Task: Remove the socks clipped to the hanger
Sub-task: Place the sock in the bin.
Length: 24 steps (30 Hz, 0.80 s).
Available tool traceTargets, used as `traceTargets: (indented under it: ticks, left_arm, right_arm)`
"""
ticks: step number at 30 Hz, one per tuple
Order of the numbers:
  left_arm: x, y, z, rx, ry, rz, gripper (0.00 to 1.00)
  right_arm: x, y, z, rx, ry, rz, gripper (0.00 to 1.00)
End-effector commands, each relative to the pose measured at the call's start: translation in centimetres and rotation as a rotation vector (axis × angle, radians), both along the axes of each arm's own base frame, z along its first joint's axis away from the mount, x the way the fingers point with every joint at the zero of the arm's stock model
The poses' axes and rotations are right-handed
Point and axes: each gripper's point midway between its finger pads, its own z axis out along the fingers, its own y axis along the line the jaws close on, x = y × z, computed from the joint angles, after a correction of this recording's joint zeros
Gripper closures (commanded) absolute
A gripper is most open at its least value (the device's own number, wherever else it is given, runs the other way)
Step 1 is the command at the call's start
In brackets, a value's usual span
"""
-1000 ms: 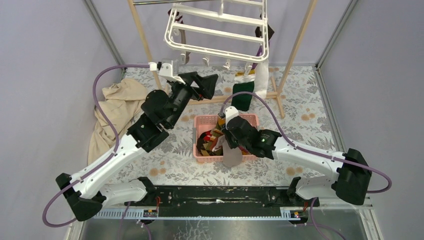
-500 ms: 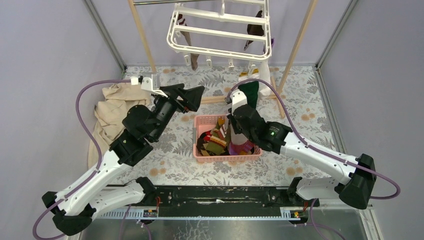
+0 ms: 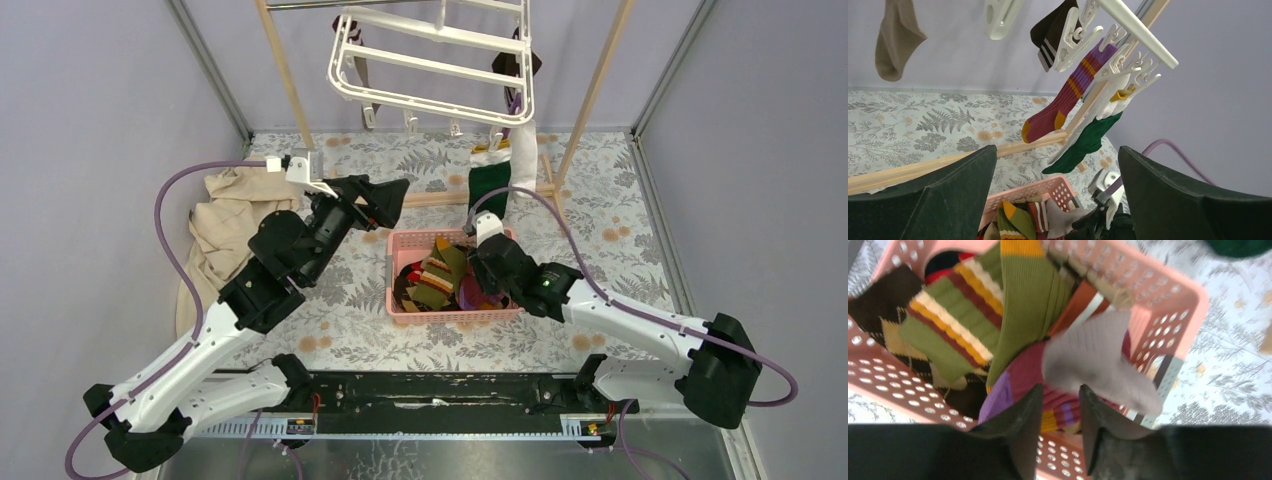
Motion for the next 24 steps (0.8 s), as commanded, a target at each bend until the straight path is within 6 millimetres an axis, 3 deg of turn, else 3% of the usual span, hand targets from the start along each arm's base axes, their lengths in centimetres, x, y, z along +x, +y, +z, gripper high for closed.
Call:
traceTargets:
  ticks: [1, 4, 8, 15, 19, 24]
  left_arm:
    - [0.2, 0.0, -0.8, 0.008, 0.017, 0.004, 0.01]
    - [0.2, -0.2, -1.4, 0.016, 0.029, 0.001, 0.01]
    - [0.3, -0.3, -1.9, 0.021, 0.038, -0.001, 0.01]
    - [0.2, -0.2, -2.6, 0.020, 0.049, 0.003, 0.01]
    - [0.2, -0.2, -3.1, 0.022, 0.057, 0.002, 0.01]
    - [0.1, -0.1, -3.5, 0.020, 0.063, 0.002, 0.01]
  right_arm:
    - [-0.8, 1.6, 0.1, 0.123, 0.032, 0.026, 0.50]
    - [-0.7, 1.4, 1.3, 0.159, 0.003, 0.014, 0.35]
    - [0.1, 0.4, 4.9, 0.239, -0.070, -0.035, 0.27]
    - [1.6, -2.2, 12.4, 0.461, -0.211, -0.123, 0.23]
    - [2.9, -3.5, 14.8, 0.539, -0.255, -0.153, 0.23]
    - [5.1, -4.5, 16.1, 0.639, -0.255, -0.147, 0.24]
